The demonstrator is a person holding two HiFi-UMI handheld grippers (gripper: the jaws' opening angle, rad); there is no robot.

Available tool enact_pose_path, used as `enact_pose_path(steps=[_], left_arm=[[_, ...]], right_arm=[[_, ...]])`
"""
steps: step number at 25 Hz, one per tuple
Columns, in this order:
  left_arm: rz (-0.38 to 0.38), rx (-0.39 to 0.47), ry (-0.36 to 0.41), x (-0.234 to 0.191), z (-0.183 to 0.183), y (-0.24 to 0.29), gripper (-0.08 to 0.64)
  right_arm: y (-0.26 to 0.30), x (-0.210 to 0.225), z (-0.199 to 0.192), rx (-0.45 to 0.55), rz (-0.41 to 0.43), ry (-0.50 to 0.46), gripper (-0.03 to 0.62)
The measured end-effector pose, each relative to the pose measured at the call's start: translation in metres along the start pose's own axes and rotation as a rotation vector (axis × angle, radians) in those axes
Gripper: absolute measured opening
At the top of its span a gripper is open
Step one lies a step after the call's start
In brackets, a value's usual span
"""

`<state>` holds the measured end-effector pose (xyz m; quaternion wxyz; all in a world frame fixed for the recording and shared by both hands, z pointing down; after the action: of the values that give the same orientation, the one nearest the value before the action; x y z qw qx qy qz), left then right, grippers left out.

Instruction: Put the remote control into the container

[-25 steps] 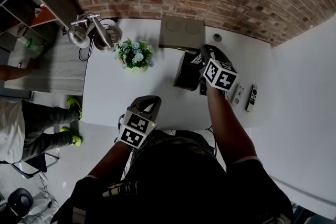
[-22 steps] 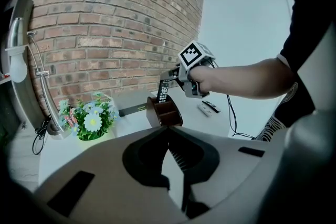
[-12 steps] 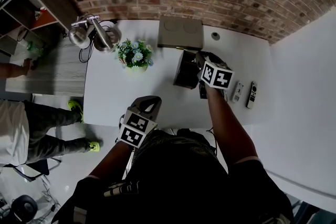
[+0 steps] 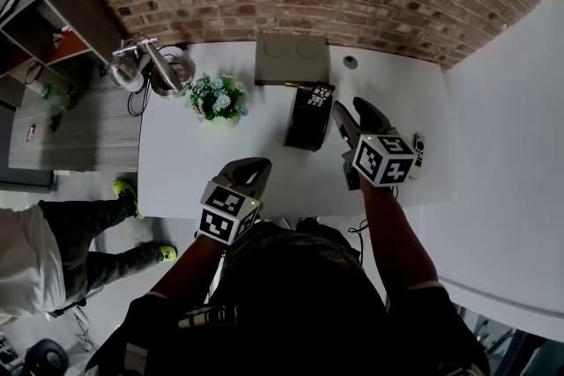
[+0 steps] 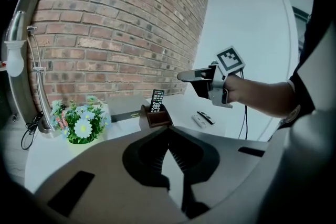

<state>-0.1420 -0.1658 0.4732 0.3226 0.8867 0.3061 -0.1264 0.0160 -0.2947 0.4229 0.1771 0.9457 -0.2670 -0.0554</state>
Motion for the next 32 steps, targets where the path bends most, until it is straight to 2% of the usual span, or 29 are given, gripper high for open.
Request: enact_pose_path(steps=[2,4,6,9,14,17,21,32], left_arm=[[-0.016,0.007,0.01,0.006,0.004,0.001,0.005],[-0.035,0.018,0.026,0.013,0.008,0.001,0.005],[-0.054,0.03,0.036,0.02,0.011,0.001,0.005],[-0.077,0.048,0.034,0.027,0.015,0.001,0.005],[-0.102,0.05,0.041,0.036,0.016,0.003,0.005],[-0.117,0.03,0.046,0.041,0.014,0.005,0.005],[-0.119,0.013,0.059,0.044,0.011,0.007,0.005],[-0.126,0.015,0.076,0.052,0.014,0.013,0.005]], right_arm=[[-0.019,-0.014,0.0,0.028,0.064,0.034,0.193],[-0.038,-0.026,-0.003,0.053,0.12,0.087,0.056],[-0.057,-0.036,-0.007,0.078,0.157,0.128,0.009],[-0.083,-0.045,-0.012,0.101,0.161,0.144,0.008],[-0.105,-0.06,-0.033,0.084,0.133,0.1,0.008],[-0.106,-0.07,-0.049,0.037,0.121,0.066,0.008],[-0.102,-0.079,-0.067,-0.028,0.114,0.066,0.009],[-0.101,-0.072,-0.072,-0.046,0.114,0.077,0.009]])
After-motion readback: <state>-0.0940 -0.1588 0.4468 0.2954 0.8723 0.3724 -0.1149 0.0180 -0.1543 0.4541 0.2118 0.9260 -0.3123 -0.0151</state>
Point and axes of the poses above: the fingertips, and each gripper's own axes: y forward along the fingers, x to its right, z out of its top, the point moved 1 cm from there along -y, backward along the fingers, and after that the axes turned 14 degrees about -y, right-handed, at the moved point
